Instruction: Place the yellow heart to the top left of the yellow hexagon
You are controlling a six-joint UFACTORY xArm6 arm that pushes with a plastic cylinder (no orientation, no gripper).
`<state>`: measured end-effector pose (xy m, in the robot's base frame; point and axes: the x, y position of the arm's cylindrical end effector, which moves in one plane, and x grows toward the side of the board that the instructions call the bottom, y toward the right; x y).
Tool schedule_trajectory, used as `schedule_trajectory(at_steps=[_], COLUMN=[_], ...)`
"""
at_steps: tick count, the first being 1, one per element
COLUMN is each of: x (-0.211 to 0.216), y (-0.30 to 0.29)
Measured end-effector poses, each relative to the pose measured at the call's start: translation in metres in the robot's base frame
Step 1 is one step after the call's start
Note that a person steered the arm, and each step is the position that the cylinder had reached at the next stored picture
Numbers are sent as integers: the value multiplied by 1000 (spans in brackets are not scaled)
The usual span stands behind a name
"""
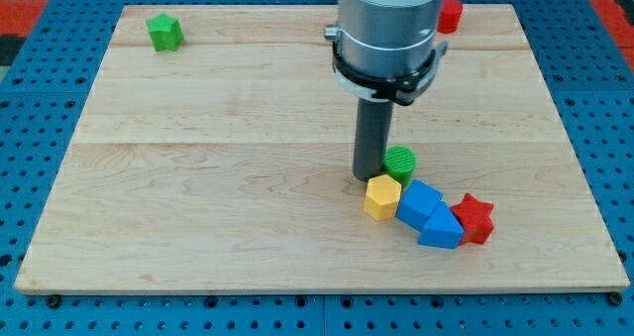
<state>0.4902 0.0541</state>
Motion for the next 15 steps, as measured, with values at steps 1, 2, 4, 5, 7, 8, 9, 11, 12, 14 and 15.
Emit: schedule_trajectory(at_steps=[1,2,4,5,7,8,9,11,12,14,15], x=[0,-13,-48,-54,-175,-231,-268,-286,-290,-296,-295], y=[-22,-72,-83,-92,-113,-113,-113,-73,-47,-12,-6])
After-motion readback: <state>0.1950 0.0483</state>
